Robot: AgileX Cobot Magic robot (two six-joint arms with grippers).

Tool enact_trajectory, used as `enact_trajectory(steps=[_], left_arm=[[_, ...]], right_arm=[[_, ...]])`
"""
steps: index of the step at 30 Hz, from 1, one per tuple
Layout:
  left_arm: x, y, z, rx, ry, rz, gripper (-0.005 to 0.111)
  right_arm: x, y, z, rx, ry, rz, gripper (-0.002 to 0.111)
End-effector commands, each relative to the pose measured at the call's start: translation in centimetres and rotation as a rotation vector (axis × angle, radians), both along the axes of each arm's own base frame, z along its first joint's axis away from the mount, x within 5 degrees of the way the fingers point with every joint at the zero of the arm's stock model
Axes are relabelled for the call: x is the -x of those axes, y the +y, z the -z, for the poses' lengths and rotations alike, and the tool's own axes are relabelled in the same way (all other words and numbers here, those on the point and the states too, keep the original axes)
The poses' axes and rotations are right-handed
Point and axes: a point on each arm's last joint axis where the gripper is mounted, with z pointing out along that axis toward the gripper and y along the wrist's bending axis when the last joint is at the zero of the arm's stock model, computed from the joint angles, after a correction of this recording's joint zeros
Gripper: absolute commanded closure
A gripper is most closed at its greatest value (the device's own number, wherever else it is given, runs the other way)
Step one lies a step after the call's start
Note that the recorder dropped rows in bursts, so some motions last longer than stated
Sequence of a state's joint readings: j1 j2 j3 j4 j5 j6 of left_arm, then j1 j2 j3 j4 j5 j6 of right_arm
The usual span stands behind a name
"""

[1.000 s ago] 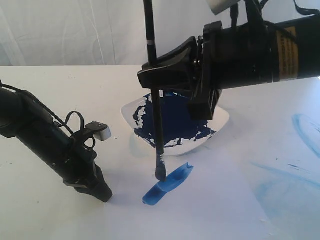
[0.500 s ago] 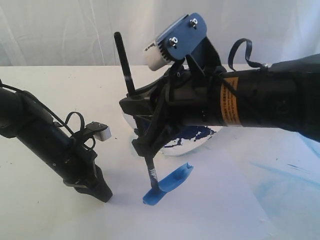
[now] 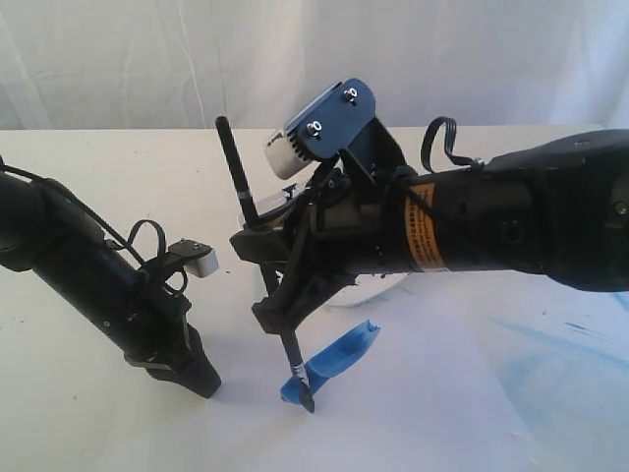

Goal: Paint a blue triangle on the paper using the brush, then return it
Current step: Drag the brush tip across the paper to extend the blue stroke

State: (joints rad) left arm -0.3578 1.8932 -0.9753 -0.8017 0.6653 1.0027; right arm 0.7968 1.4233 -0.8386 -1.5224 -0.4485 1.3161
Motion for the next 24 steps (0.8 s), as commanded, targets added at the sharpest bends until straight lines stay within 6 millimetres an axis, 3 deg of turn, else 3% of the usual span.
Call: enact_trajectory(steps=[1,9,24], left_arm=[[0.2,-0.2,0.0,0.005,0.019,0.007,0.107],[0.2,-0.2,0.0,0.005,0.019,0.007,0.107],[0.2,-0.2,0.0,0.006,0.02,0.008,0.107]], right_arm=[[0.0,0.1,-0.3,-0.026,-0.002,0.004,0.108],[-0.4,0.3,-1.0,-0.089,-0.054,0.023,0.108],[-0.8,1.2,0.8,-0.061,-0.009,-0.005,0.108]])
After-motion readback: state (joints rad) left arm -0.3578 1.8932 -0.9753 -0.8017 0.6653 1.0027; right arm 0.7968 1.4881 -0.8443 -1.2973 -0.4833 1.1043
